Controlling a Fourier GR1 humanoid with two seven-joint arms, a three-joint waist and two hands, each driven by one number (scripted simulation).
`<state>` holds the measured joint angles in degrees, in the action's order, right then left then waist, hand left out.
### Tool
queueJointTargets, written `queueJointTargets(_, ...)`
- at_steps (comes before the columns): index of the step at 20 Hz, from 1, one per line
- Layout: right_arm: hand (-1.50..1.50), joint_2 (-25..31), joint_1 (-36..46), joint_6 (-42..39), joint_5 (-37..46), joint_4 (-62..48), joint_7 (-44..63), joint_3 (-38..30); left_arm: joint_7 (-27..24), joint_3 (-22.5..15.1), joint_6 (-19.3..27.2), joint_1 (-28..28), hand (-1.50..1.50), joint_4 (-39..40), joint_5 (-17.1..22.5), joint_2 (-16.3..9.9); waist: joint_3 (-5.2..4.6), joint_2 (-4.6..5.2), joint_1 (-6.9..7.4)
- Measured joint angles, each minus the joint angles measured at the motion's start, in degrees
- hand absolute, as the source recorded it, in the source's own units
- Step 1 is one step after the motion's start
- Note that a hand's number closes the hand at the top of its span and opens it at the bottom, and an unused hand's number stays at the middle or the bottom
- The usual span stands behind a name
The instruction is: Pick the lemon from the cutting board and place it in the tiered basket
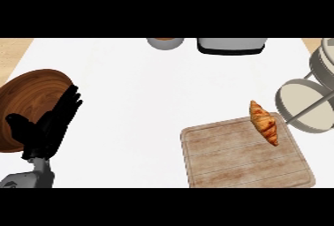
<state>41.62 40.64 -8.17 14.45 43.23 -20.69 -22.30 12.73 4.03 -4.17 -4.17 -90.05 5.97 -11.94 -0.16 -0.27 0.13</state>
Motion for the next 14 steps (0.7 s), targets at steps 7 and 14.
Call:
queueJointTargets(7, -1.50, 2.0, 3.6, -5.6, -10.1, -5.0, 5.3, -8.4, 0.8, 0.6, -0.6, -0.4, 0.00, -0.2, 0.6, -0.3, 0.15, 0.27, 0.25)
queueJointTargets(14, -1.50, 9.5, 4.5, -6.8, -16.6, -12.4, 6.4, -16.7, 0.3, 0.7, -0.9, 0.0, 0.00, -0.5, 0.2, -0.3, 0.22, 0.55, 0.53)
